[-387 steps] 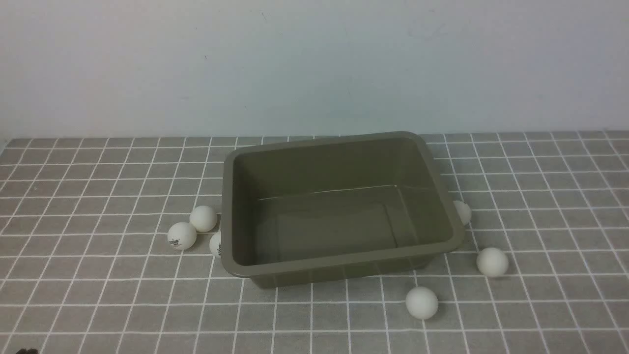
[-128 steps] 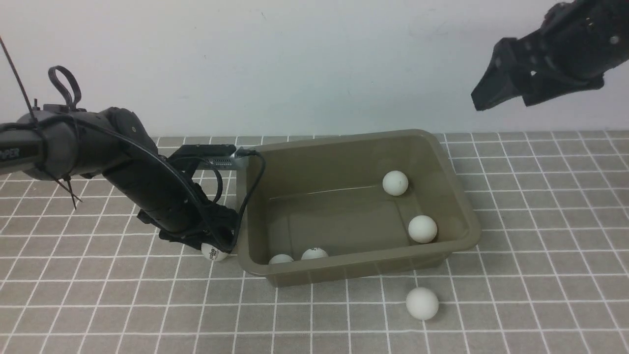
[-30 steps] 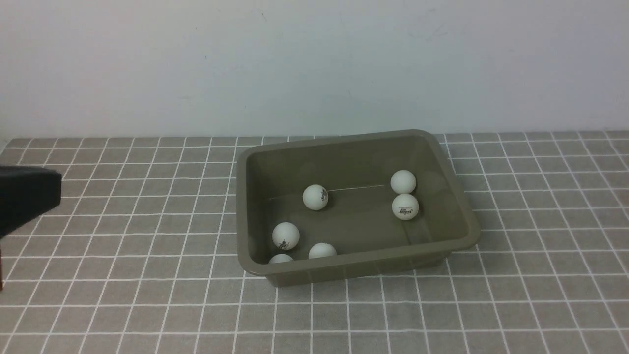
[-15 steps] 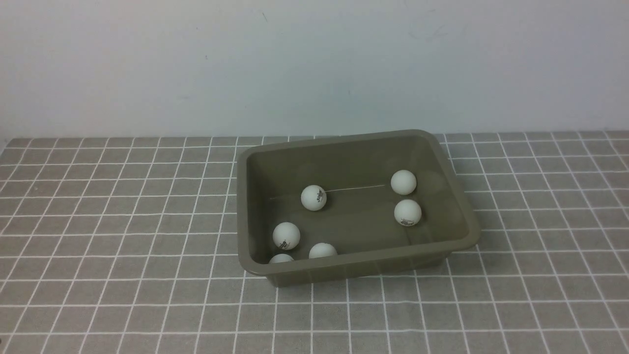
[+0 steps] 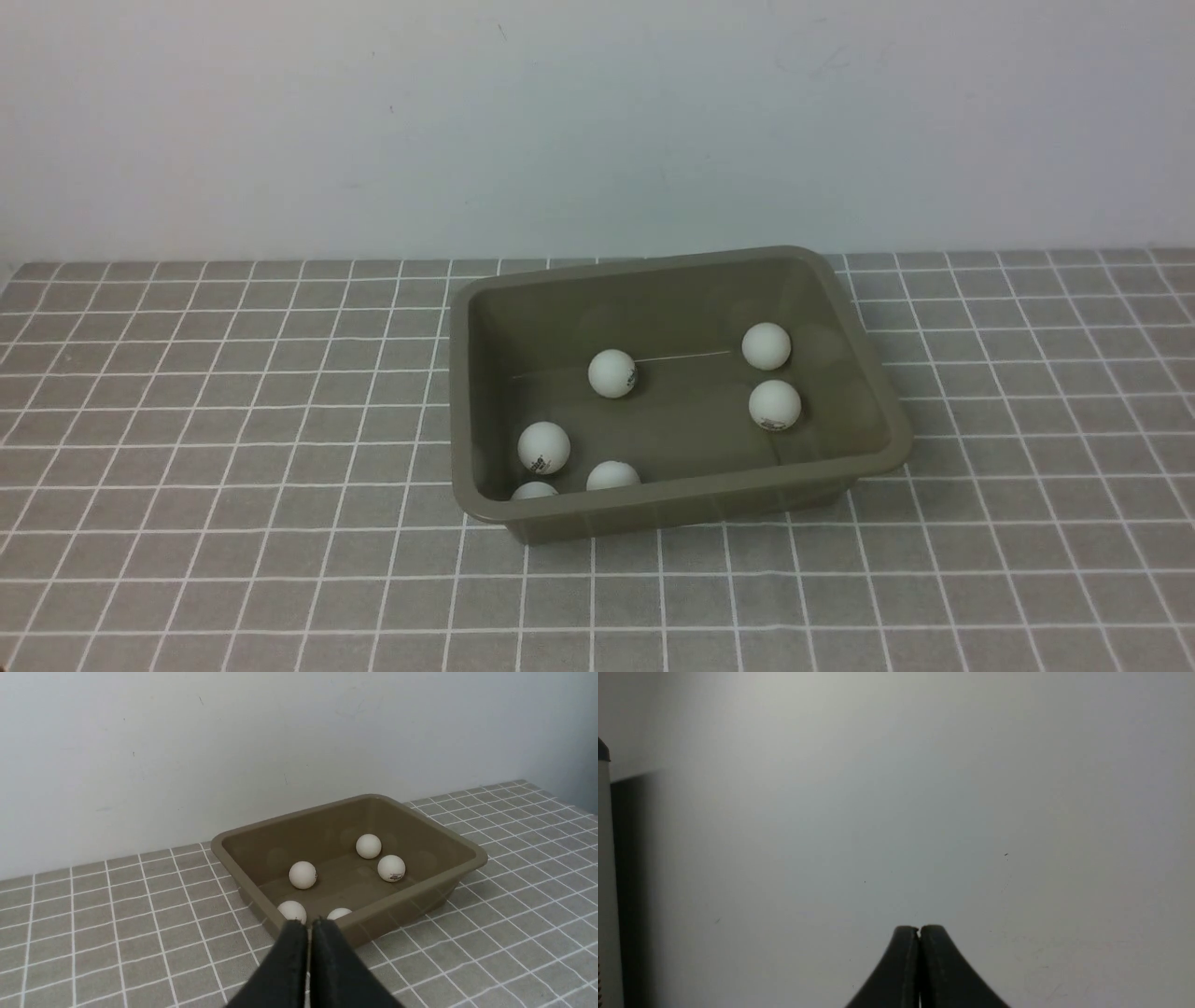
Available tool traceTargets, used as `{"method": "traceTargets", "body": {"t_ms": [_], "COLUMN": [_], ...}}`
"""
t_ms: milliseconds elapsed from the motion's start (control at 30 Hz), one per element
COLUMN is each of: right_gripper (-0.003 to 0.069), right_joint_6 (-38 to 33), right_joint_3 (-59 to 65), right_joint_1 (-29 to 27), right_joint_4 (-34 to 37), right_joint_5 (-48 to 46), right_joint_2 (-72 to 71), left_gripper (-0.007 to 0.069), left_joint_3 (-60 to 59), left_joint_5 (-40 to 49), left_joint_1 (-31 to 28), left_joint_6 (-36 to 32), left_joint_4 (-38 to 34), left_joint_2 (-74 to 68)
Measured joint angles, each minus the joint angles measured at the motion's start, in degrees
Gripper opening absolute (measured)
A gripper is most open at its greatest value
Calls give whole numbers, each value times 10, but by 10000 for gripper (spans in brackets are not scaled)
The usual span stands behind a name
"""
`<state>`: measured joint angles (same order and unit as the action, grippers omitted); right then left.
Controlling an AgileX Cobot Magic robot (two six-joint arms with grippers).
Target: Put the table tennis balls into the box on the grey coffee tablecloth.
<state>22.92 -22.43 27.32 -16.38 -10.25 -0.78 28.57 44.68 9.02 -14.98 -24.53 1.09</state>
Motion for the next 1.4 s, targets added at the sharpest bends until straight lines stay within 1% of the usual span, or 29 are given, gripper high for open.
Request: {"method": "traceTargets", "body": {"t_ms": [100, 200, 300, 367, 400, 433, 533, 700, 1400], "right_gripper": [-13, -13, -13, -13, -13, -13, -13, -15, -15], "right_joint_6": [0, 0, 0, 0, 0, 0, 2, 11, 13], "right_joint_3": [0, 0, 0, 0, 0, 0, 0, 0, 0], "right_joint_1": [0, 0, 0, 0, 0, 0, 0, 0, 0], "right_joint_4": [0, 0, 0, 0, 0, 0, 0, 0, 0], "right_joint_5": [0, 0, 0, 0, 0, 0, -1, -1, -1], "right_joint_2": [0, 0, 0, 0, 0, 0, 0, 0, 0], "left_gripper": [-5, -5, -5, -5, -5, -5, -5, -5, -5], "left_joint_3": [-3, -28, -85, -107, -145, -168, -228, -297, -299], "left_joint_5": [-7, -46, -91, -104, -125, -134, -166, -223, -228], "left_joint_1": [0, -7, -35, -47, -64, -73, -87, -89, -78], "left_joint_6": [-1, 0, 18, 27, 45, 53, 81, 104, 106], "left_joint_4": [6, 39, 107, 128, 161, 179, 209, 217, 217], "left_joint_2": [0, 0, 0, 0, 0, 0, 0, 0, 0]}}
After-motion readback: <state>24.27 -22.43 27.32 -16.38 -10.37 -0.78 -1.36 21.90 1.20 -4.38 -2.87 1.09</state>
